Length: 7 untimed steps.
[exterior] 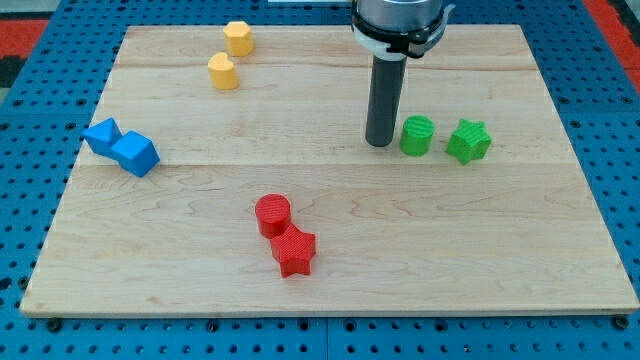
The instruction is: Move your arm to the top left
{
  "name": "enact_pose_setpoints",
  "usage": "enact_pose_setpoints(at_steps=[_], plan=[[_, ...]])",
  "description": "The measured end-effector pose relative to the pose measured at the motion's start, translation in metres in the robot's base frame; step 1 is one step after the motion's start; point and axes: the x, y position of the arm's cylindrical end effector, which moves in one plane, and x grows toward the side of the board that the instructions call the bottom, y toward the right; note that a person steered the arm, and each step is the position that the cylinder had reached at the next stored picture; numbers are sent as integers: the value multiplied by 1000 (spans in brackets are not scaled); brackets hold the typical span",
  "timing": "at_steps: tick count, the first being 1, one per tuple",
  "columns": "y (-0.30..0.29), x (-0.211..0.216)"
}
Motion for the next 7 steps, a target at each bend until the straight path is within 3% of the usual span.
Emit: enact_pose_setpoints(at_steps=[3,7], plan=[[44,1],[35,0]])
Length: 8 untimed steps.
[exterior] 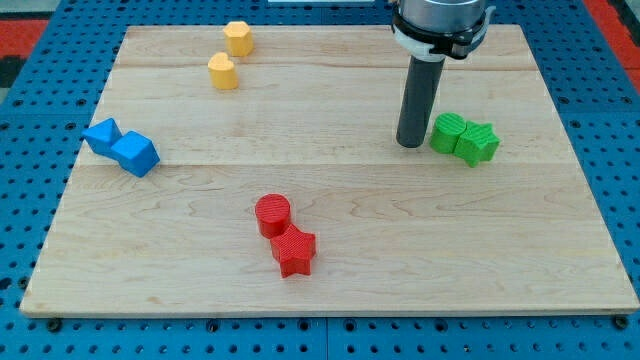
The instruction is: Move your arm to the top left
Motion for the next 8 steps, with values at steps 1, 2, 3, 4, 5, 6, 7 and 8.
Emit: enact_pose_setpoints(at_steps=[1,2,3,4,5,6,7,8], plan=[[0,-3],[1,-3],[1,-2],[1,-2],[-2,1],[-62,5],[-151,-17],[-221,-53]])
